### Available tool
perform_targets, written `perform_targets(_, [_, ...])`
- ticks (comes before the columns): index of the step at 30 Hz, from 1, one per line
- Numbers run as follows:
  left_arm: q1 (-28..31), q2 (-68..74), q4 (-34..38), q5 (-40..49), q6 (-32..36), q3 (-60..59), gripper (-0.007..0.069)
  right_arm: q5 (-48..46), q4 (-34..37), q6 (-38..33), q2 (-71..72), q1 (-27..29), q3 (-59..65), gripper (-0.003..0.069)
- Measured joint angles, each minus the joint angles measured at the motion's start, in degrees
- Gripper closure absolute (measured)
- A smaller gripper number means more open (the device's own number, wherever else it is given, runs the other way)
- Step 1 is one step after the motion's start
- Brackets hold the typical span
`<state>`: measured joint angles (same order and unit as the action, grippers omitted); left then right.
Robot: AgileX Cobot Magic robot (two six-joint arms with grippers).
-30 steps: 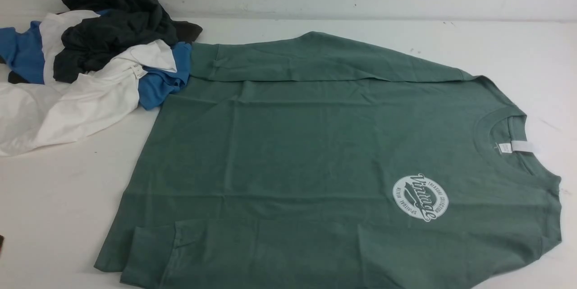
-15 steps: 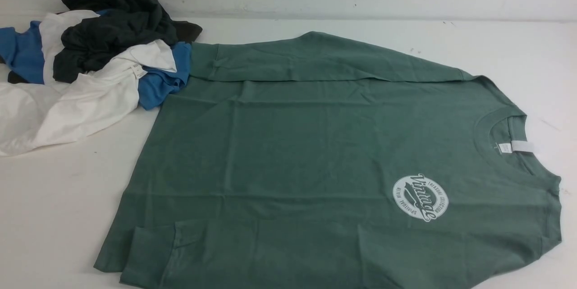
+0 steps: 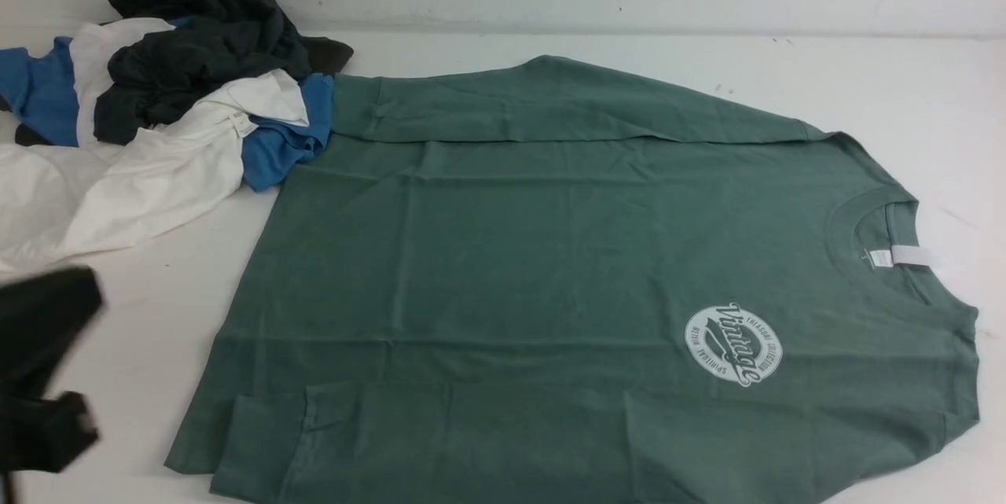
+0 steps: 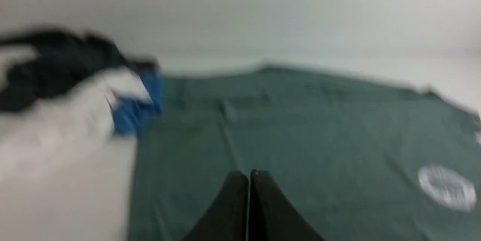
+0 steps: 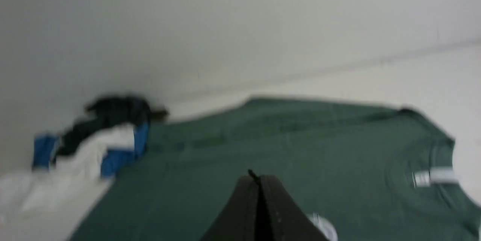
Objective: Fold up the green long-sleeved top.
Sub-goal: Use the left arm to clamp the cuff closest to it
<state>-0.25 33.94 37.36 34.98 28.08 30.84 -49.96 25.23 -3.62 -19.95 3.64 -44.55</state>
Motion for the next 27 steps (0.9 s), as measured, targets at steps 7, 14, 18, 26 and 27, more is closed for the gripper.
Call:
perform_targets(7, [0.0,27.9,-16.5,17.7,-8.6,5.9,0.0629,-21.4,-0.4,-6.6,-17.4,0.0,-5.7,0.0673])
perform_targets(14, [-0.8,41.1,-24.3,18.9,-15.9,12.8,0.0629,-22.2,3.6,-10.9,-21.1,0.0,-5.7,0.0673])
perform_targets(18, [-5.0,45.4,-25.5,17.9,-16.4,16.4,0.0629,-21.7,6.4,-12.8,-21.1,-0.1,-4.0,0.0673])
perform_targets(26, [-8.2,50.4,-27.4,12.2,-16.6,18.3,0.0613,-21.0,9.6,-14.1,-21.1,-0.2,1.3,0.0673])
perform_targets(27, [-8.3,51.7,-27.7,9.9,-16.6,18.3,0.0583,-20.9,9.8,-14.6,-21.1,-0.2,2.4,0.0673])
